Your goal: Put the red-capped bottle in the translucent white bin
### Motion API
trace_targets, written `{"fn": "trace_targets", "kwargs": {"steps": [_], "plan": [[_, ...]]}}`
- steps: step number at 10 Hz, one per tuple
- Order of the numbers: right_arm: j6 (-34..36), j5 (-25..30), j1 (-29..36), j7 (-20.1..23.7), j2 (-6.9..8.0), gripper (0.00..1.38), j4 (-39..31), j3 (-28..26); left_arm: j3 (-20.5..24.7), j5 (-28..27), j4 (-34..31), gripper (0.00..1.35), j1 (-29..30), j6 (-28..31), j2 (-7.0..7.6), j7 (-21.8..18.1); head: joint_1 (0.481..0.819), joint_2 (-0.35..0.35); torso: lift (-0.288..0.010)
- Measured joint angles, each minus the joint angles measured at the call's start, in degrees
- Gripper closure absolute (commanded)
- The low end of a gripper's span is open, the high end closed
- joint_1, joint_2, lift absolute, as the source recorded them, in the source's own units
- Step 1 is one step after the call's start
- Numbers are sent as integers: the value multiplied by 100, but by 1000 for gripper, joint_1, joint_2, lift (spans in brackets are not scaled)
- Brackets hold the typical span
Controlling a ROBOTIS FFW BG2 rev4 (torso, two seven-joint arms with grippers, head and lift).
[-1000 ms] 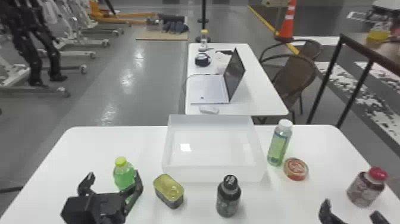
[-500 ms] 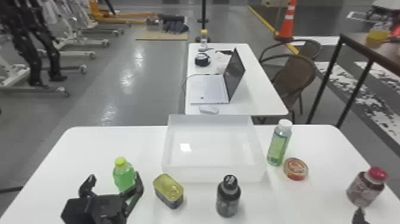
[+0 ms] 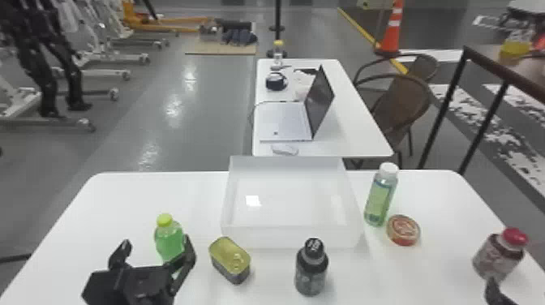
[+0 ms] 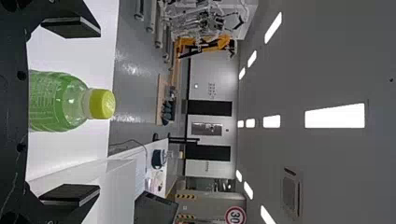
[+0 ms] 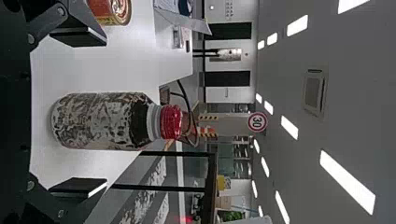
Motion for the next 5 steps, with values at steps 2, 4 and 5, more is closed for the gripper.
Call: {"fn": "trace_targets", "kwargs": {"steps": [2,4,5], "plan": [[-2,-199,-217,96,-148,262,296,1,2,14,5,125,4,-15,-11,0,549,0,-100],[-2,-337,-511,308,-270,282,606,4,8,34,5,124,11,-20,-19,0,549,0,-100],[17,-366,-665,390,-304,288,747,6,8,43,5,124,16,-24,-19,0,549,0,-100]]}}
